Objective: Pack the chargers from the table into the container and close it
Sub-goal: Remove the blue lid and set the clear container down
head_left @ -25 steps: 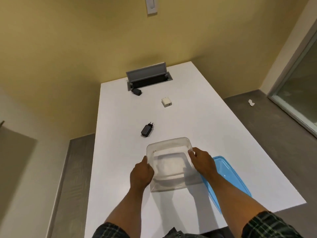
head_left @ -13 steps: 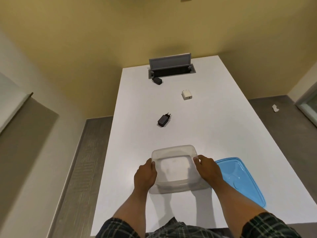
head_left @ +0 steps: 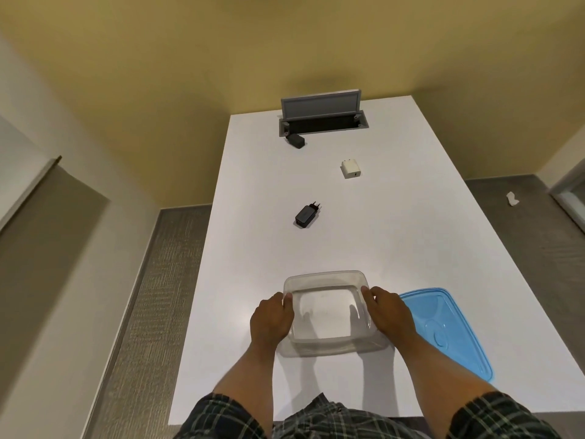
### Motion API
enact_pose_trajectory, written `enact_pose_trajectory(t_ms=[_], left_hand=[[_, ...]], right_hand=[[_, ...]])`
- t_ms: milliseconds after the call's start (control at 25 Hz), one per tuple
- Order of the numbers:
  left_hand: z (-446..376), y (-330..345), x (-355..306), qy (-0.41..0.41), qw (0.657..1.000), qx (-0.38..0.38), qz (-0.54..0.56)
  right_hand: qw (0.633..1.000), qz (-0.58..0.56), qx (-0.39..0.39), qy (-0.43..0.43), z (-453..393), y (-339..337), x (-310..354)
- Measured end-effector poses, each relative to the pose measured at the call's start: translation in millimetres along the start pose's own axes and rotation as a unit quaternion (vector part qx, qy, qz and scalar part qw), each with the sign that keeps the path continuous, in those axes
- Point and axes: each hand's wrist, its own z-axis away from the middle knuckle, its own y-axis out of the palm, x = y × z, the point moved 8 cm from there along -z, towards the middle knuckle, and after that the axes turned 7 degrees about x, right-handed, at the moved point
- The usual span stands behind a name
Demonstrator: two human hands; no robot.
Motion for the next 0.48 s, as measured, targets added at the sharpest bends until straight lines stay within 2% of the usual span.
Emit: enact_pose_trajectory(t_ms=[200, 480], left_hand=[[0, -1, -4, -0.014, 0.998, -0.001, -0.06], [-11, -10, -10, -0.04, 0.994, 0.004, -0.097]], right_hand=[[1.0, 0.015, -0.006, 0.021, -2, -4, 4], [0.983, 0.163, -0.05, 0.066, -4, -25, 14]])
